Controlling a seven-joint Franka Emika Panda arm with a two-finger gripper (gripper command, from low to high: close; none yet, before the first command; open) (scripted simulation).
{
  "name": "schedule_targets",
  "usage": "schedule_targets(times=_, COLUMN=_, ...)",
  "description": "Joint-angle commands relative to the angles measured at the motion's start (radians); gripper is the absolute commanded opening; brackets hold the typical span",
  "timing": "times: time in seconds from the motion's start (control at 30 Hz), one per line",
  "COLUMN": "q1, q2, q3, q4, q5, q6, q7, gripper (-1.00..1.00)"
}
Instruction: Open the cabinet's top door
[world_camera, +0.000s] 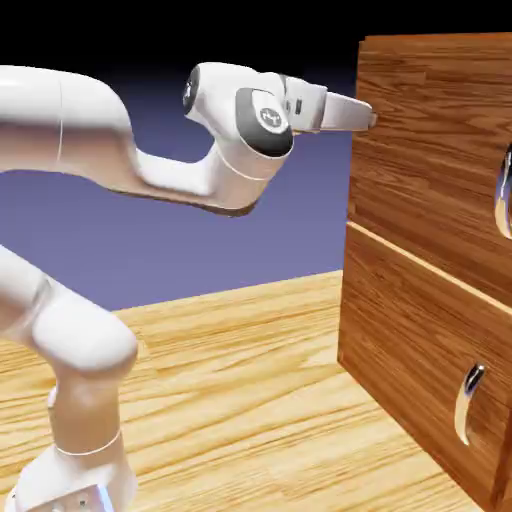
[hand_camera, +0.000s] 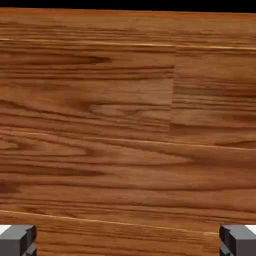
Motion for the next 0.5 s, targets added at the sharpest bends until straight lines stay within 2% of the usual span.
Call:
schedule_targets(times=0.0, q1=0.016, q2=-0.006, q3=-0.019, q4=0.014, q5=-0.044, q6=0.003, q7=0.031, gripper=0.0)
schedule_targets(times=0.47, q1=0.235, q2=-0.086, q3=-0.283, q4=0.205, q5=-0.652, q6=0.051, q7=0.463, gripper=0.0)
